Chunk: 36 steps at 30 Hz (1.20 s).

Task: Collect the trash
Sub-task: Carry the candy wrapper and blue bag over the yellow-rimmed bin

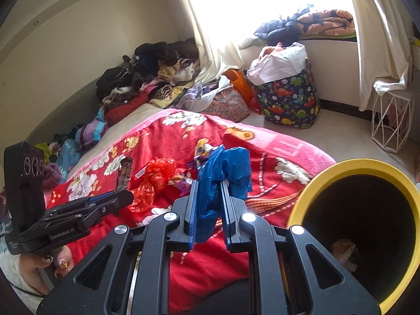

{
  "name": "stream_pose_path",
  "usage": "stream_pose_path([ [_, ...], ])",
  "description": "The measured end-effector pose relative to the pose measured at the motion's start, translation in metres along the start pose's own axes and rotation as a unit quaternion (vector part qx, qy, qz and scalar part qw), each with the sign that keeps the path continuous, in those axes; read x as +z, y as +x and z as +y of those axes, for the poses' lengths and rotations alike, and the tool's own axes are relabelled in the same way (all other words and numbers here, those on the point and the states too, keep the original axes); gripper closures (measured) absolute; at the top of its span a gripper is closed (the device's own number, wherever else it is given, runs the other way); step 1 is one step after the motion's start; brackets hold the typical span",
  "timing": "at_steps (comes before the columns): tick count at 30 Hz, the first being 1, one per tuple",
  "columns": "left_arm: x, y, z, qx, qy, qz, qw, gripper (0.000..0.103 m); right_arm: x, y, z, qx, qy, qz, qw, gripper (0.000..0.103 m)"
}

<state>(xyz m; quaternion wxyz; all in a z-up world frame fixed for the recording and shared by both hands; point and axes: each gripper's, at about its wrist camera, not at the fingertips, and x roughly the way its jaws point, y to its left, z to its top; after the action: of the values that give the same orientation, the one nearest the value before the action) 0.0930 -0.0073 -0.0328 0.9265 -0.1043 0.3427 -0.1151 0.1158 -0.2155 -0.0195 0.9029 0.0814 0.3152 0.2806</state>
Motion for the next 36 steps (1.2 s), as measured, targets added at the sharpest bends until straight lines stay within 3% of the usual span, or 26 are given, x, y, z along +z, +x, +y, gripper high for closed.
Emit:
stream_pose_path([
  [17,0.004,0.021,-0.071,-0.048,0.061,0.006,0.997,0.079,0.005,-0.048,-0.061,-0.045,0.055,-0.049,0.996,0.088],
  [36,-0.007,0.045,-0.123,-0.087,0.101,0.027,0.9907,0.079,-0.004,-0.081,-0.114,-0.102,0.106,-0.066,0.987,0.088],
])
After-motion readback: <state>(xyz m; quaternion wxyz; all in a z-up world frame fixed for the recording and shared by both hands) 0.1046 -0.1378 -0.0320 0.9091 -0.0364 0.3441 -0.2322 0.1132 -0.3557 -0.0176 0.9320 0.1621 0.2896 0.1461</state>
